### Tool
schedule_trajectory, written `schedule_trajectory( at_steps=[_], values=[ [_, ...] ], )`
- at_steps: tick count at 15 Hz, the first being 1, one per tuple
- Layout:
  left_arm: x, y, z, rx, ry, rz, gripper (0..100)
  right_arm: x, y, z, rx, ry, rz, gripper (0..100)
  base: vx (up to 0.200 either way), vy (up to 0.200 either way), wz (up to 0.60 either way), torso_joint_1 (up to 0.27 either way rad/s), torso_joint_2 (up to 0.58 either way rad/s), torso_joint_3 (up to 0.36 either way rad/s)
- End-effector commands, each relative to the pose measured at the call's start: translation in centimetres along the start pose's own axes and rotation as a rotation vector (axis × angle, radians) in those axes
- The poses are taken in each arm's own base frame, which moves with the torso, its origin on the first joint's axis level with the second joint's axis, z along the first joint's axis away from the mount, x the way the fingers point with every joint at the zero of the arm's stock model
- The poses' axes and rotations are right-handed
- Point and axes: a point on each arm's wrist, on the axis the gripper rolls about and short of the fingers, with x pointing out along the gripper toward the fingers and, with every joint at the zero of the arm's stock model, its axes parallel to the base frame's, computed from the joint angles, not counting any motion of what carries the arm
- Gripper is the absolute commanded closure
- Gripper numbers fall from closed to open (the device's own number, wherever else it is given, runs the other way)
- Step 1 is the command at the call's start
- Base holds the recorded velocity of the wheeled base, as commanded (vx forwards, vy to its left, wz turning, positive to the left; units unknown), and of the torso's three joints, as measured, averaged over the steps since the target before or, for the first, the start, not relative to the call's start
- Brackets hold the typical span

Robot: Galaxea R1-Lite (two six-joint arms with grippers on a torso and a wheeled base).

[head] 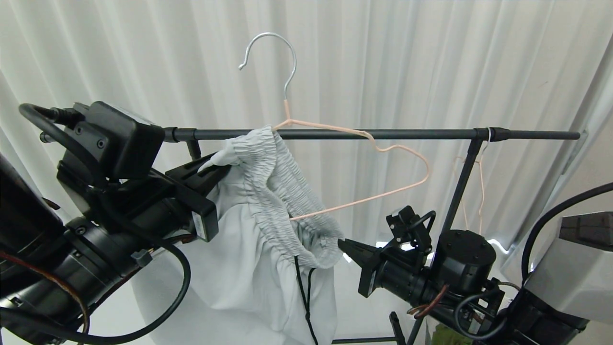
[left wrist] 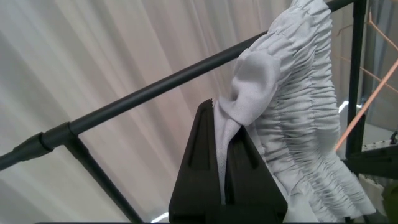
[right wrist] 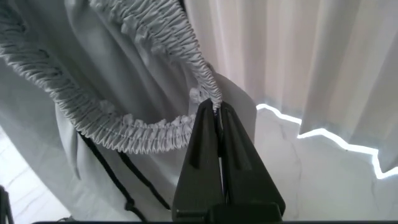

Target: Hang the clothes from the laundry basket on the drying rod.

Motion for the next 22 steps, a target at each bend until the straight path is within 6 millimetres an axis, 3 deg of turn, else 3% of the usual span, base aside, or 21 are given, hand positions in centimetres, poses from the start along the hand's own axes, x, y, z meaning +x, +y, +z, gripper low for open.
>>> schedule_trajectory(
  at_steps=[1,5,10,22],
  values=[
    [0.0,0.3,-0.2,0.014,0.008,0.016,100,-0.4,-0.7,0.6,-0.001,-0.016,-0.026,100,0.0,0.0,0.0,0.0,0.0,0.0],
    [-0.1,1.3,-1.4,0.127,0.063,0.066,100,-2.1,-3.1,3.1,-0.01,-0.089,-0.109,100,0.0,0.0,0.0,0.0,0.0,0.0],
    [-0.1,2.5,-2.5,0.228,0.127,0.121,100,-3.1,-4.4,4.3,-0.019,-0.127,-0.155,100,0.0,0.0,0.0,0.0,0.0,0.0],
    [-0.8,3.4,-4.8,0.317,0.238,0.16,100,-4.3,-4.1,6.4,-0.039,-0.158,-0.129,100,0.0,0.0,0.0,0.0,0.0,0.0]
  ],
)
